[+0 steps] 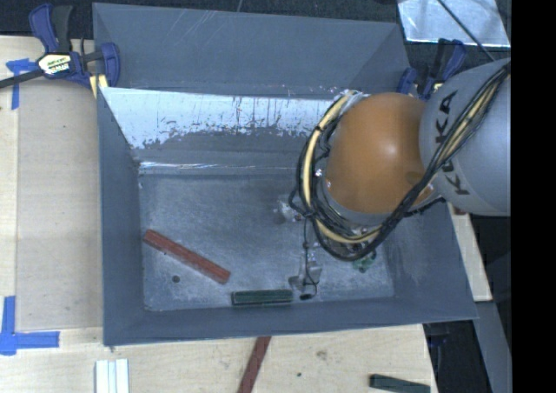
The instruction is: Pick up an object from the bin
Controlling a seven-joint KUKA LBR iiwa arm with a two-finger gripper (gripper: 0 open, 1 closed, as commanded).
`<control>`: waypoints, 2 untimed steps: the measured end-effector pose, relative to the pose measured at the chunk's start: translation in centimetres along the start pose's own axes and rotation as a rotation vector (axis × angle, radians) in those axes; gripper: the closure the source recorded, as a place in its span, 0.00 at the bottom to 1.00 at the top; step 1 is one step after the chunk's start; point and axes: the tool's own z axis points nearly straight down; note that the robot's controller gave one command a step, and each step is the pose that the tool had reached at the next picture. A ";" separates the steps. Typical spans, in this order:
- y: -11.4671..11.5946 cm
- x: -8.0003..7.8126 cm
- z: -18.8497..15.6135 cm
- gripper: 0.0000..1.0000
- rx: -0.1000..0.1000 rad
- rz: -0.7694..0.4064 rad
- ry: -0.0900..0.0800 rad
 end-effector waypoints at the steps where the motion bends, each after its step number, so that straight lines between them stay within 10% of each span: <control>1: 1.5 -1.5 5.2 0.00 0.003 0.151 -0.009; 2: 3.6 -0.4 8.9 0.00 0.003 0.144 0.000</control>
Offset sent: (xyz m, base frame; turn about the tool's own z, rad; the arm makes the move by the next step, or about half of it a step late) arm -0.0031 0.0408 -0.0945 0.1343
